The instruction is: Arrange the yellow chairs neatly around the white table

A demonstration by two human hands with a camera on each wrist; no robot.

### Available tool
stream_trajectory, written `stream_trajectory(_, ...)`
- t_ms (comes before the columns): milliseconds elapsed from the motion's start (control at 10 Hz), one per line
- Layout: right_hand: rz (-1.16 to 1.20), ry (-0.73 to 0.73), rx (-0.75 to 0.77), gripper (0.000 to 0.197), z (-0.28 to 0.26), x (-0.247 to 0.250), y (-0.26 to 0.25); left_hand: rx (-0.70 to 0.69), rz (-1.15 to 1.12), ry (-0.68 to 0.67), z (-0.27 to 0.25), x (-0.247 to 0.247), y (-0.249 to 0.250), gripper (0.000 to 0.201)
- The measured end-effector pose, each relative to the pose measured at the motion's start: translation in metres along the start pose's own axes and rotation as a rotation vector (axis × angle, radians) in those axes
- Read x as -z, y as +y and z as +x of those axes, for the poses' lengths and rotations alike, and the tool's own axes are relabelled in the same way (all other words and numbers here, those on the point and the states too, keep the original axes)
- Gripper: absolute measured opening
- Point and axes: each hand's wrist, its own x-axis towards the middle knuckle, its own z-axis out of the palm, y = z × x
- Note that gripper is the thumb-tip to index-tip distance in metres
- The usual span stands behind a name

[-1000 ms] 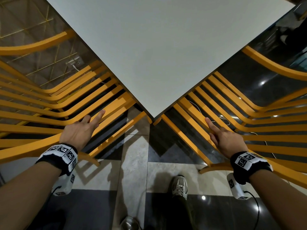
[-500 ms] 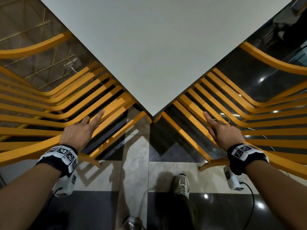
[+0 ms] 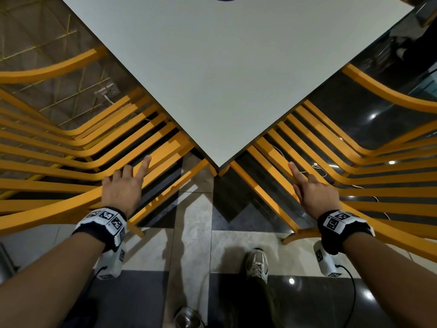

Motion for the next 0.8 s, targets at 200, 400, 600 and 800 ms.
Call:
stream_trajectory(200,-0.019,-0.075,-0.098,0.093,-0.007,0.007,-0.022,0.088,-0.039,-0.068,-0.001,0.007,0.019,0.106)
stream_trajectory(400,-0.041,-0.180,-0.160,0.105,-0.003,0.014,-0.038,0.096,-0.064,-0.151,-0.006,0.013,0.027,0.107)
stream_trajectory(600,0.025,-0.250,-0.129,0.096,-0.003,0.027,-0.049,0.101,-0.180,-0.237,-0.008,0.027,0.042,0.099)
stream_trajectory(800,0.095,-0.082,-0.109,0.027,-0.015,0.052,-0.043,0.105,-0.294,-0.086,-0.023,0.059,0.026,0.037)
